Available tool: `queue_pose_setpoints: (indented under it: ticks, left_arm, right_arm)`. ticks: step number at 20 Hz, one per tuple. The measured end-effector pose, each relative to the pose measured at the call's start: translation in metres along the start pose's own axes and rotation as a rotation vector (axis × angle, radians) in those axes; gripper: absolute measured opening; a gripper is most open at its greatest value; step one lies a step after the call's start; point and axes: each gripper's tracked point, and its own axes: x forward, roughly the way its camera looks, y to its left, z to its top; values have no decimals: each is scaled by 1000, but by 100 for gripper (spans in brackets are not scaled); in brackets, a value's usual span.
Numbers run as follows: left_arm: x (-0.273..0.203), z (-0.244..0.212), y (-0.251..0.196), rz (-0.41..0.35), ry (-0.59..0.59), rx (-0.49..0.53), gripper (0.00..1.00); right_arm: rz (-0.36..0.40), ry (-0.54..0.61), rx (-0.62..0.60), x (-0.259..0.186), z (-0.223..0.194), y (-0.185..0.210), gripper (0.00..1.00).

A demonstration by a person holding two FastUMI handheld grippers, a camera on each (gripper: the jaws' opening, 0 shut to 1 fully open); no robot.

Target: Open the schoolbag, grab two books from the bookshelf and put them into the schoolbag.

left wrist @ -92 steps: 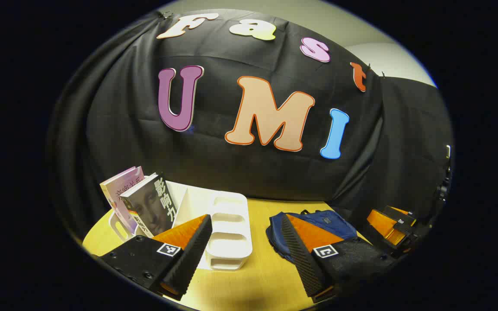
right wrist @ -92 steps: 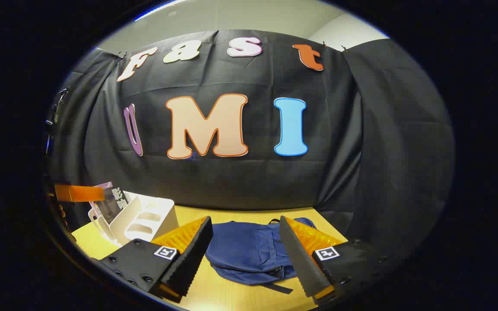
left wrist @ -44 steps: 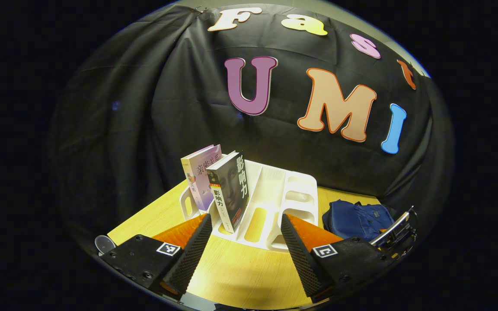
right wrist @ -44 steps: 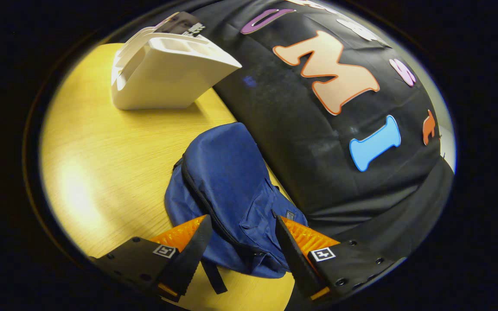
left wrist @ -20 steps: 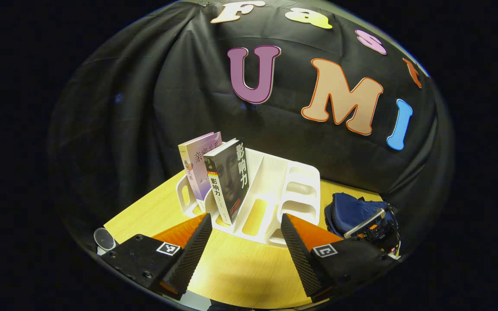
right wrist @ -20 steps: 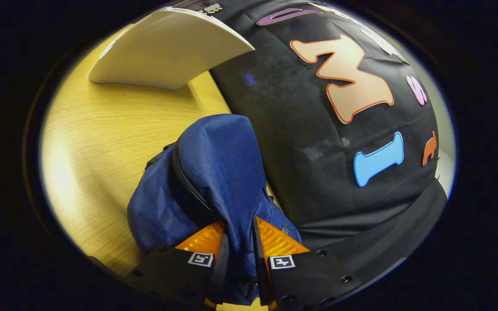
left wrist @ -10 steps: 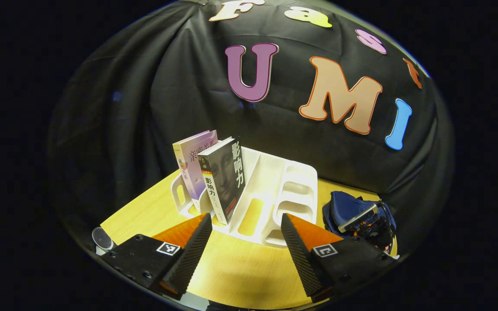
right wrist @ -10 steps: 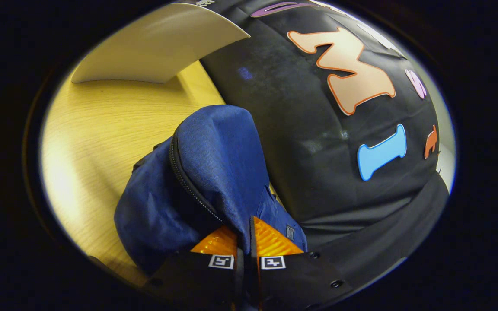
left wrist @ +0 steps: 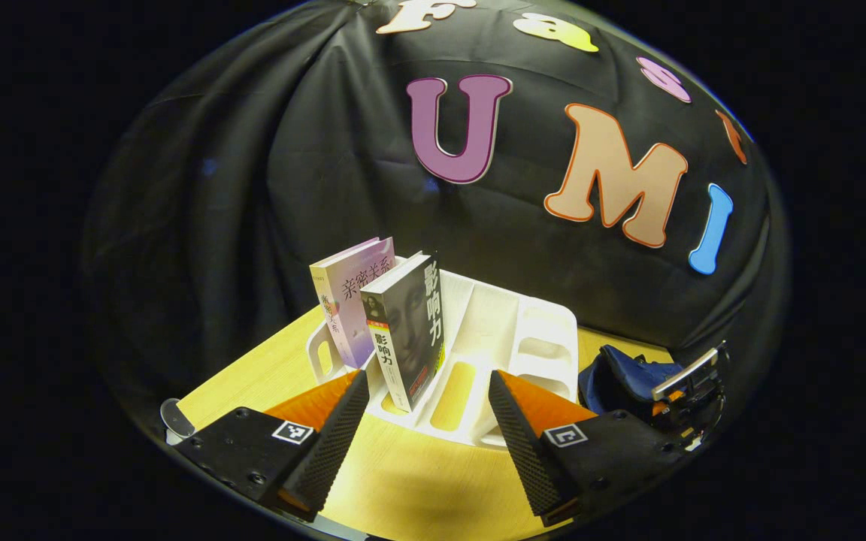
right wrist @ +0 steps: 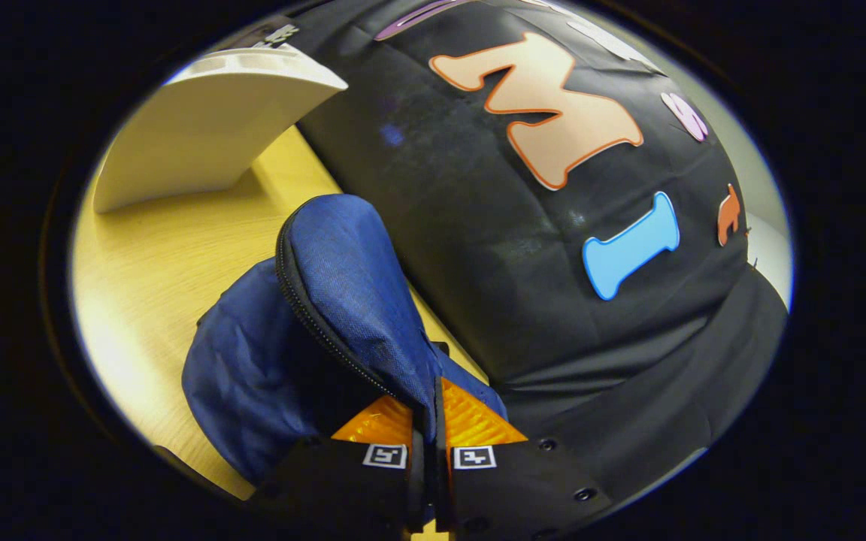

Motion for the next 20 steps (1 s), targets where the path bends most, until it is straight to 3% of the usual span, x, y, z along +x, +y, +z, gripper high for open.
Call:
queue_pose_setpoints:
  ticks: [8,10,15,20]
  left_arm:
    - [48,20,27,-41,47,35,95]
    - [61,14,30,-50,81,37,95]
    - [89,8,48,2,136,29,95]
    - [108,10,51,-42,195,25,94]
  right_arm:
    - [-22,46,163,-27,3,-45,9]
    - [-28,54,203,-39,4,-53,5]
    - [-27,72,275,-70,7,-59,5]
    - [-31,105,317,-95,2,-61,8]
